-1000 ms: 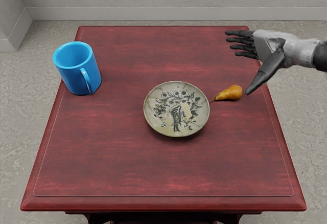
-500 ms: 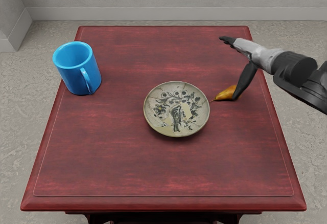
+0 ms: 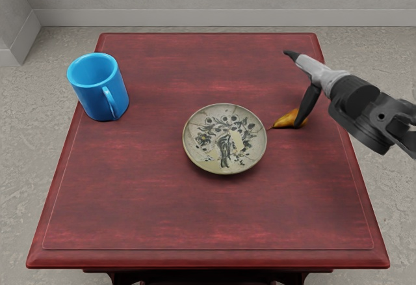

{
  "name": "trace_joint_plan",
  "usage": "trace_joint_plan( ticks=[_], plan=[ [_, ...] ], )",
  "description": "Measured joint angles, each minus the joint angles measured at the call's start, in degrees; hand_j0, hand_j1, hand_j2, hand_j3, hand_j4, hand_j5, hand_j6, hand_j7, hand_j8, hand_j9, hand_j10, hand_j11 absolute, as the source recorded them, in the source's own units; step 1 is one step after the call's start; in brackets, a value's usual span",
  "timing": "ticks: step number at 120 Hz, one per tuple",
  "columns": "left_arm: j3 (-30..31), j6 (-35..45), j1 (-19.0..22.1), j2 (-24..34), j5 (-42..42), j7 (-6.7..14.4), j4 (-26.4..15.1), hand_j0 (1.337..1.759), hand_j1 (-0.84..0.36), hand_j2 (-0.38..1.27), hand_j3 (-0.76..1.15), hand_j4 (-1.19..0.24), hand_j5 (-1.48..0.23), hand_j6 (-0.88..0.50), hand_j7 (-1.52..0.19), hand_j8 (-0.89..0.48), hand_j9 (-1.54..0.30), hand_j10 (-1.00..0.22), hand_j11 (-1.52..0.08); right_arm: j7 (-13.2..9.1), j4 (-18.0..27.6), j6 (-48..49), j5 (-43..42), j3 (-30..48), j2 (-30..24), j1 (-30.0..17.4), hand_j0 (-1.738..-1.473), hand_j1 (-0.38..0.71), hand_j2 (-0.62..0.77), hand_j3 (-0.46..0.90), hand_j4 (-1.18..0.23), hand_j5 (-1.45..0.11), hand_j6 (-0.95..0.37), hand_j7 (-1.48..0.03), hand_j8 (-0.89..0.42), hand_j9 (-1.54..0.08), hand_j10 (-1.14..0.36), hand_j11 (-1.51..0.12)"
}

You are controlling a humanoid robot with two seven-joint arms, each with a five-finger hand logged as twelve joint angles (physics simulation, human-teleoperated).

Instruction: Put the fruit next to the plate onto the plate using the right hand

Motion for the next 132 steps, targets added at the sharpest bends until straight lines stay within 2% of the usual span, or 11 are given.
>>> trace_joint_plan(
  ticks=[47,64,132],
  plan=[
    [0.1,0.0,0.0,0.0,0.0,0.0,0.0,1.658,0.35,0.0,0.0,0.0,0.0,0.0,0.0,0.0,0.0,0.0,0.0,0.0,-7.7,-2.3,-0.7,-2.2,3.5,0.3,-1.658,-0.31,-0.01,0.0,-0.04,-0.05,-0.04,-0.04,-0.04,-0.05,-0.04,-0.05],
    [0.1,0.0,0.0,0.0,0.0,0.0,0.0,1.658,0.35,0.0,0.0,0.0,0.0,0.0,0.0,0.0,0.0,0.0,0.0,0.0,-9.7,-2.3,-0.6,-3.2,5.1,0.7,-1.658,-0.26,-0.01,0.0,-0.08,-0.1,-0.08,-0.1,-0.08,-0.1,-0.08,-0.1],
    [0.1,0.0,0.0,0.0,0.0,0.0,0.0,1.658,0.35,0.0,0.0,0.0,0.0,0.0,0.0,0.0,0.0,0.0,0.0,0.0,-11.2,-4.0,-0.8,-5.1,6.8,0.8,-1.658,-0.06,-0.05,0.0,-0.25,-0.32,-0.25,-0.32,-0.25,-0.32,-0.25,-0.32]
  ],
)
